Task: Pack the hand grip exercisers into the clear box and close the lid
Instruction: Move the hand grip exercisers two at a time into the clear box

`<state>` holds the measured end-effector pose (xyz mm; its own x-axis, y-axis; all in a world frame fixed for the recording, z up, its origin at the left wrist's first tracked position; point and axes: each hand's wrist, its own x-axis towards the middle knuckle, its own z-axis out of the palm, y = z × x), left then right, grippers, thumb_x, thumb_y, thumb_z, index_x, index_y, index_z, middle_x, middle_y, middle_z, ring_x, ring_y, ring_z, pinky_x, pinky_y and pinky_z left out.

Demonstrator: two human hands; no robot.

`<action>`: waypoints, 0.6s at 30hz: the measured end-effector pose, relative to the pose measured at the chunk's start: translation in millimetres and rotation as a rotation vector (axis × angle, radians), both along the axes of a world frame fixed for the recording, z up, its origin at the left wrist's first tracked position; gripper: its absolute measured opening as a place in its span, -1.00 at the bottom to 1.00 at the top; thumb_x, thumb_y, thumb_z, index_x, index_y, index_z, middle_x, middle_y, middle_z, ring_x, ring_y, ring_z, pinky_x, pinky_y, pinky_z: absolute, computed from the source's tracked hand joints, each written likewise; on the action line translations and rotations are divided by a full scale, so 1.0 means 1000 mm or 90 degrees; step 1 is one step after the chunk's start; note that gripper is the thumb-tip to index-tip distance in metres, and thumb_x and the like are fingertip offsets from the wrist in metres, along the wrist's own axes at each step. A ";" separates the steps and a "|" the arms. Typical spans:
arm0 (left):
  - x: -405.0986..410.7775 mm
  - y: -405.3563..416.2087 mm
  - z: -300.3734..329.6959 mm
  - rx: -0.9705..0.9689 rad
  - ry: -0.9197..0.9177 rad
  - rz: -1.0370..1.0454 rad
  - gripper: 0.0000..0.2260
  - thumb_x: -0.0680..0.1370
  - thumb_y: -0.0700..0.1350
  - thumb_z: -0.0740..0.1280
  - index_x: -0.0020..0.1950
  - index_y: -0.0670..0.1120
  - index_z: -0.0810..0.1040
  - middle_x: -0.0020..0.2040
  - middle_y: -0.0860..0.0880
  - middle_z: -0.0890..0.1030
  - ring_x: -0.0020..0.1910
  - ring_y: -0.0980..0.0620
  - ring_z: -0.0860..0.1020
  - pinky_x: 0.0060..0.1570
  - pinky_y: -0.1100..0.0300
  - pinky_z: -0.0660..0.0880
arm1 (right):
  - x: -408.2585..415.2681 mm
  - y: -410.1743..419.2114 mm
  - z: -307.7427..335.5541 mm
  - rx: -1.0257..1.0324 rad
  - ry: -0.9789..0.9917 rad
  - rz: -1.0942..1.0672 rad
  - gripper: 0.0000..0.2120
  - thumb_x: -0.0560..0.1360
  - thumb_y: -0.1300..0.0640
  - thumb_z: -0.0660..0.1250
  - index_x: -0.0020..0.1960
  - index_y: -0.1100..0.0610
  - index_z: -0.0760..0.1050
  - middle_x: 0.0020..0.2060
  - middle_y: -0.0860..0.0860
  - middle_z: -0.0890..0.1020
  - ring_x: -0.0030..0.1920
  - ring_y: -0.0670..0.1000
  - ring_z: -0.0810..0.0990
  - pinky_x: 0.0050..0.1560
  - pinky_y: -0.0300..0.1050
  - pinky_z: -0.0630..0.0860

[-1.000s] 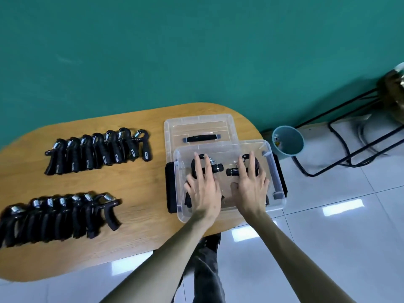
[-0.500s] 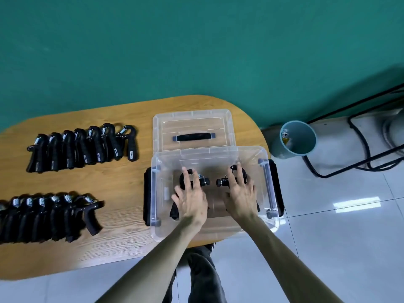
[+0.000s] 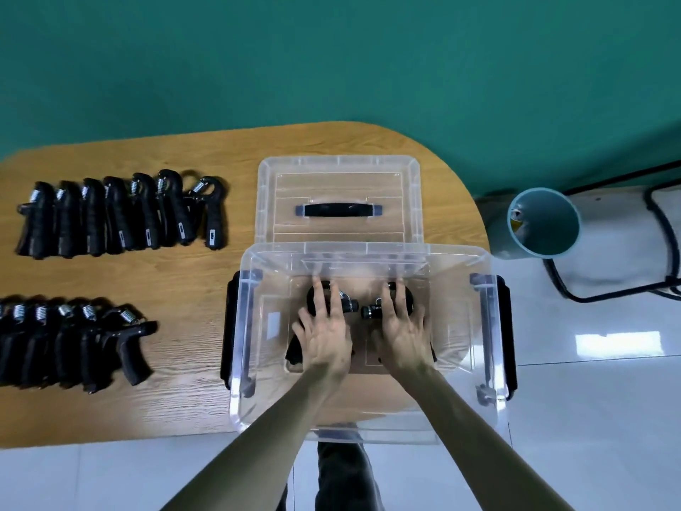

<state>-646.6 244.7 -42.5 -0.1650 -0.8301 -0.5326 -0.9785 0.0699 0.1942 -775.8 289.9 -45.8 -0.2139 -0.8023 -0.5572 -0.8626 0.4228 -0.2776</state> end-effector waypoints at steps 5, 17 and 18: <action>-0.006 0.001 -0.003 0.046 -0.041 -0.019 -0.17 0.59 -0.32 0.19 0.62 0.00 -0.34 0.57 -0.10 -0.46 0.30 -0.32 0.27 0.35 -0.27 0.29 | 0.006 0.003 -0.007 0.009 0.028 0.027 -0.13 0.60 0.17 0.22 0.58 0.16 -0.40 0.57 0.15 -0.36 0.55 0.38 -0.13 0.44 0.32 0.23; -0.007 0.000 0.009 0.067 -0.112 -0.104 0.06 0.43 -0.54 0.28 0.56 -0.08 -0.46 0.48 -0.16 -0.60 0.36 -0.25 0.26 0.38 -0.16 0.34 | 0.009 0.007 -0.017 -0.002 0.042 0.049 -0.12 0.56 0.35 0.19 0.55 0.25 -0.43 0.46 0.26 -0.49 0.53 0.48 -0.22 0.49 0.24 0.21; -0.007 0.000 0.009 0.067 -0.111 -0.108 0.06 0.43 -0.54 0.28 0.56 -0.08 -0.46 0.49 -0.16 -0.59 0.37 -0.25 0.26 0.38 -0.16 0.35 | 0.009 0.007 -0.019 -0.012 0.045 0.055 -0.13 0.56 0.35 0.17 0.55 0.25 -0.45 0.46 0.27 -0.50 0.52 0.48 -0.25 0.50 0.24 0.18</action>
